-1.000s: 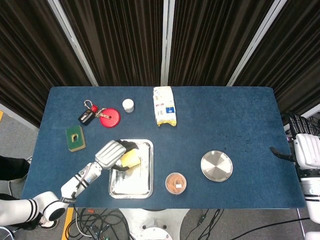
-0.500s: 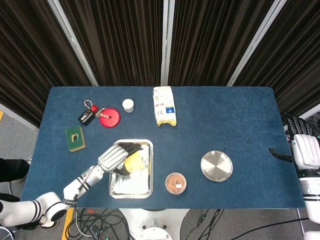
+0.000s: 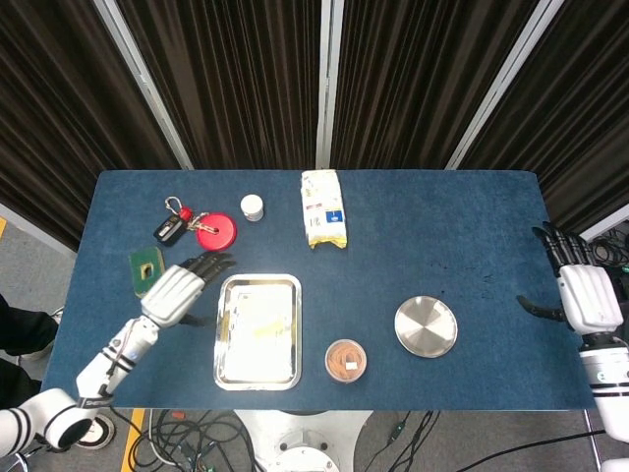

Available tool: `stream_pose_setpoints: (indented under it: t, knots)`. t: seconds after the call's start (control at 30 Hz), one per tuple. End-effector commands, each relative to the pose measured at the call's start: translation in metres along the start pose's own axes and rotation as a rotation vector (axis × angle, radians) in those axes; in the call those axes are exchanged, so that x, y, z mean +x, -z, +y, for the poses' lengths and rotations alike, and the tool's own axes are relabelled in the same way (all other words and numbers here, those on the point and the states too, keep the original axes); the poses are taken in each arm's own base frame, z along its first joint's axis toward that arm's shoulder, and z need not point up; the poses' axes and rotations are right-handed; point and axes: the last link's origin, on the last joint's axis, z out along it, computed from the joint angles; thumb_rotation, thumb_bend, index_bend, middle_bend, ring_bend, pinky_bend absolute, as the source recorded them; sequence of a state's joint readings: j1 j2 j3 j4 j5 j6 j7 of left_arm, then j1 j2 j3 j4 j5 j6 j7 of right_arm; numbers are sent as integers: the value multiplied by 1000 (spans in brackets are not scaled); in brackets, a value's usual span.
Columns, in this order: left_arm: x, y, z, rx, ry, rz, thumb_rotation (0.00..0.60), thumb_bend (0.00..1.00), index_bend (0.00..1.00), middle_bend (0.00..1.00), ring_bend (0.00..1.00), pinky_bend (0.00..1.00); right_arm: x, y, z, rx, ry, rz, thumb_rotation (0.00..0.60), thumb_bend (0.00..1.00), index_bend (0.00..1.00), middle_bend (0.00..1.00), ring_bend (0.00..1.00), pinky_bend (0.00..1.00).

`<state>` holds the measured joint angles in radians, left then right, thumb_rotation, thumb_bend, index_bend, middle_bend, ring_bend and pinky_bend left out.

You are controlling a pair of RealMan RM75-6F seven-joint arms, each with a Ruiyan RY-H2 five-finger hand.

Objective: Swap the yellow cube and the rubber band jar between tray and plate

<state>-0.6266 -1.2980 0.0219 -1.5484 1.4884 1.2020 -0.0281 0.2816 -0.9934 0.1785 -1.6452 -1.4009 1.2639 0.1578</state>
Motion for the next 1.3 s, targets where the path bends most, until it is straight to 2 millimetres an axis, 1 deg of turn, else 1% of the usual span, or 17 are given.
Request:
stream_pose_setpoints:
  t: [0.03,0.1,0.27,0.4,0.47,0.63,0.73,0.87,1.17,1.3]
  knots:
    - [18,25,-29,149,-62,45,600,33,112,74,57,256,-8,-3,-25,87,45,-84,600,100,0,0,0,0]
    - [21,34,-42,203,-89,61,600,32,112,74,52,244,-15,-4,-44,147,64,-126,600,101,0,0,0,0]
    - [22,49,-66,308,-109,88,600,33,112,73,43,225,-35,-8,-85,282,125,-213,600,101,0,0,0,0]
    - [19,60,-83,385,-118,75,600,33,112,60,31,221,-58,-7,-116,382,178,-331,600,99,0,0,0,0]
    - [18,63,-87,409,-106,72,600,33,112,40,15,209,-68,-6,-130,427,194,-379,600,94,0,0,0,0]
    - [13,70,-92,424,-99,60,600,32,112,39,14,189,-96,0,-163,530,195,-471,600,76,0,0,0,0]
    - [10,72,-94,428,-93,52,600,32,112,39,14,185,-112,5,-177,571,198,-516,600,75,0,0,0,0]
    - [9,73,-95,427,-83,51,600,32,112,39,15,185,-124,12,-190,603,189,-544,600,74,0,0,0,0]
    - [10,75,-97,431,-81,55,600,32,111,39,15,185,-141,21,-203,630,196,-580,600,74,0,0,0,0]
    - [9,77,-99,437,-78,56,600,32,111,39,14,185,-150,21,-211,648,195,-590,600,79,0,4,0,0]
